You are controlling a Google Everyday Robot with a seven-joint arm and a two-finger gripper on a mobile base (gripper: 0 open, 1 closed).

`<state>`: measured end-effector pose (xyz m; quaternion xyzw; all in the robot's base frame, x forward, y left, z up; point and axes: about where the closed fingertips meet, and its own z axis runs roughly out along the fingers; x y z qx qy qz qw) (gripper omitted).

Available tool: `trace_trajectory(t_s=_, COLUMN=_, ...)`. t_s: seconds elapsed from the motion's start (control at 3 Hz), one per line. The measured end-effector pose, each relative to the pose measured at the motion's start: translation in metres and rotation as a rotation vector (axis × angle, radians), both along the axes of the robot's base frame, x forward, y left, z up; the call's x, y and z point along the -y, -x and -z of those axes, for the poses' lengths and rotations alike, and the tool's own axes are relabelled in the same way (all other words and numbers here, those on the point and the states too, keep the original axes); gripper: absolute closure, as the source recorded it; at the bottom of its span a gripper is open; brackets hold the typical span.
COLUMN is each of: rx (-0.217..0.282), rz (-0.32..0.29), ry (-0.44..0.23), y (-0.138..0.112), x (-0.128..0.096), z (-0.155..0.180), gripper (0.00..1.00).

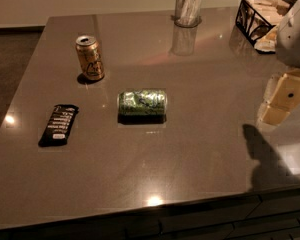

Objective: Pick rxbar chocolate

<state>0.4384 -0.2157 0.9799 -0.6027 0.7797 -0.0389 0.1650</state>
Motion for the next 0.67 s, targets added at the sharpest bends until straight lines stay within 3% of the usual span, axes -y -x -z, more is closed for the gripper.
trace_trajectory(t_s=0.67, rx=0.009, rz=-0.054, ry=-0.025, y=-0.013, x=-0.021, z=-0.006, gripper=0.0)
